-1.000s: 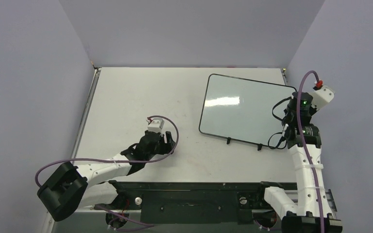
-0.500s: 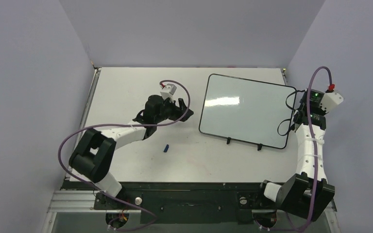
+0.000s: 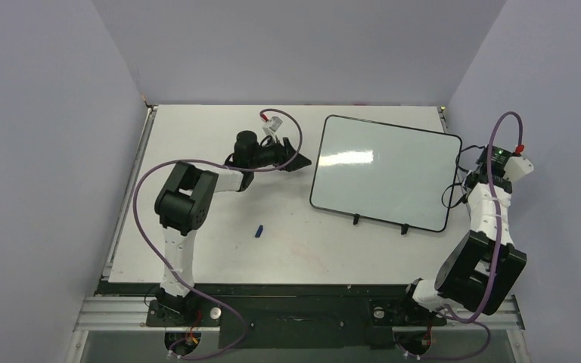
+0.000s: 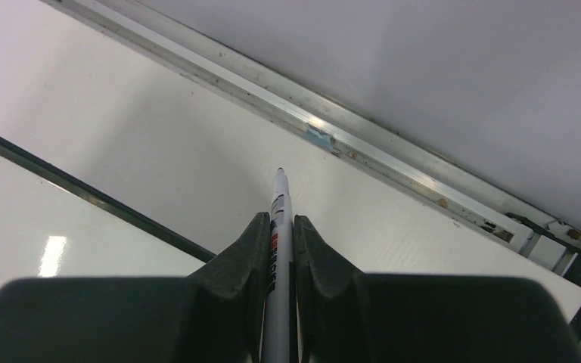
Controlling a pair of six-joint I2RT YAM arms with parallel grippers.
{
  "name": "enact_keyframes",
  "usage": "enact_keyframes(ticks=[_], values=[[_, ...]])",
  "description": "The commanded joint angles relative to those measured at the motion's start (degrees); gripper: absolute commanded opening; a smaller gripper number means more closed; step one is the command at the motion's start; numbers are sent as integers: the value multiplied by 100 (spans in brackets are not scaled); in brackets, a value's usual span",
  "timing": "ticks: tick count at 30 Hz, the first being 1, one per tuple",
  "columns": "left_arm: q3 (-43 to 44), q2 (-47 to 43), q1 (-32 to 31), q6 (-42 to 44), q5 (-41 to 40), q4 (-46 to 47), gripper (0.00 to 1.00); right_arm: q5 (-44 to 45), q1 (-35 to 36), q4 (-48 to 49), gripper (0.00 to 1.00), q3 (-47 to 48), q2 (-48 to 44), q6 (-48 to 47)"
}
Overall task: Write a sentence on the whiteboard
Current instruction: Move the whiteboard to the center of the board.
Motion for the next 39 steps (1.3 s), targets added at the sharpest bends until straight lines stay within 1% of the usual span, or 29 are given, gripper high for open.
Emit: enact_keyframes(ticks=[1,8,13,18,24,26,28,29,30,31,34,39], values=[[671,475,28,-363,613,770,71,-247,-138,426,0,-57,84,97],[1292,1065,-48,-924,902,1159,68,-919,-184,589,0,-72,353,108],[1623,1366,-155,-1031,975,1119,66,-1319,-200,726,0,-71,605,99],[1730,1473,-238,-1148,968,1199,60,-1876,-203,849,0,-93,753,137],[1744,1530,-338,-1359,1010,1439,45,-2096,-111,888,0,-169,782,156],[1688,1484,-353,-1361,1002,1462,37,-2138,-66,878,0,-194,786,154],[1549,1418,-345,-1342,974,1502,24,-2160,-17,875,0,-235,752,162],[1519,1391,-342,-1336,981,1519,21,-2162,28,868,0,-260,744,162],[1446,1344,-333,-1327,979,1549,15,-2171,45,867,0,-278,713,163],[1411,1318,-327,-1320,979,1555,13,-2171,96,862,0,-302,702,167],[1185,1183,-282,-1277,962,1621,0,-2159,217,855,0,-401,646,178],[692,802,-149,-1105,939,1650,0,-2051,571,860,0,-526,581,238]])
